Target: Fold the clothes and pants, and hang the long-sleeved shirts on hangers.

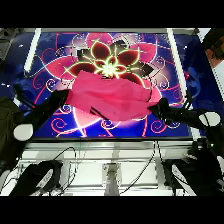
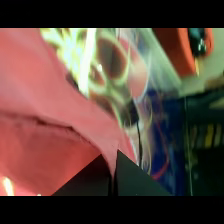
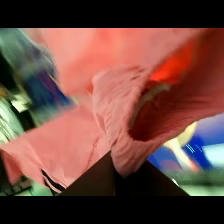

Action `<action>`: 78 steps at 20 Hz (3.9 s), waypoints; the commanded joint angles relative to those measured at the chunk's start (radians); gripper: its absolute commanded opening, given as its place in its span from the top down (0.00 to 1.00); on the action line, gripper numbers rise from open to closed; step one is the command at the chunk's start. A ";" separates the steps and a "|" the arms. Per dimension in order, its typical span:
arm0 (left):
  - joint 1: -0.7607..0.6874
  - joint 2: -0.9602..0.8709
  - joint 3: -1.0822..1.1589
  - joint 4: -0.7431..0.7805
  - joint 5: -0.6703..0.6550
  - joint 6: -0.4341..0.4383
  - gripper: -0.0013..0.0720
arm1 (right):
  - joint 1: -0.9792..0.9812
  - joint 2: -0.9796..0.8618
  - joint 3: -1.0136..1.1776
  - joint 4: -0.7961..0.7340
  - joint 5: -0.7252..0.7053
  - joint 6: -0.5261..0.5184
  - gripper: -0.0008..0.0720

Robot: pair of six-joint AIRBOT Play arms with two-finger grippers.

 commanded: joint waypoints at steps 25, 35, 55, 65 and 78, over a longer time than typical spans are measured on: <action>-0.053 -0.689 0.682 0.690 -0.115 -0.231 0.14 | -0.365 -0.932 0.852 -0.038 0.423 -0.572 0.43; -0.241 -0.552 0.682 0.494 -0.472 0.059 0.14 | -0.337 -1.187 0.852 -0.028 0.487 -0.575 0.06; -0.344 -0.618 0.681 0.482 -0.483 0.059 0.14 | -0.163 -1.274 0.852 0.063 0.370 -0.546 0.08; -0.359 -0.651 0.681 0.510 -0.482 0.062 0.14 | -0.180 -1.254 0.852 0.169 0.375 -0.591 0.97; -0.332 -0.650 0.682 0.509 -0.213 0.061 0.14 | -1.089 -0.795 0.852 -0.148 0.496 -0.420 0.97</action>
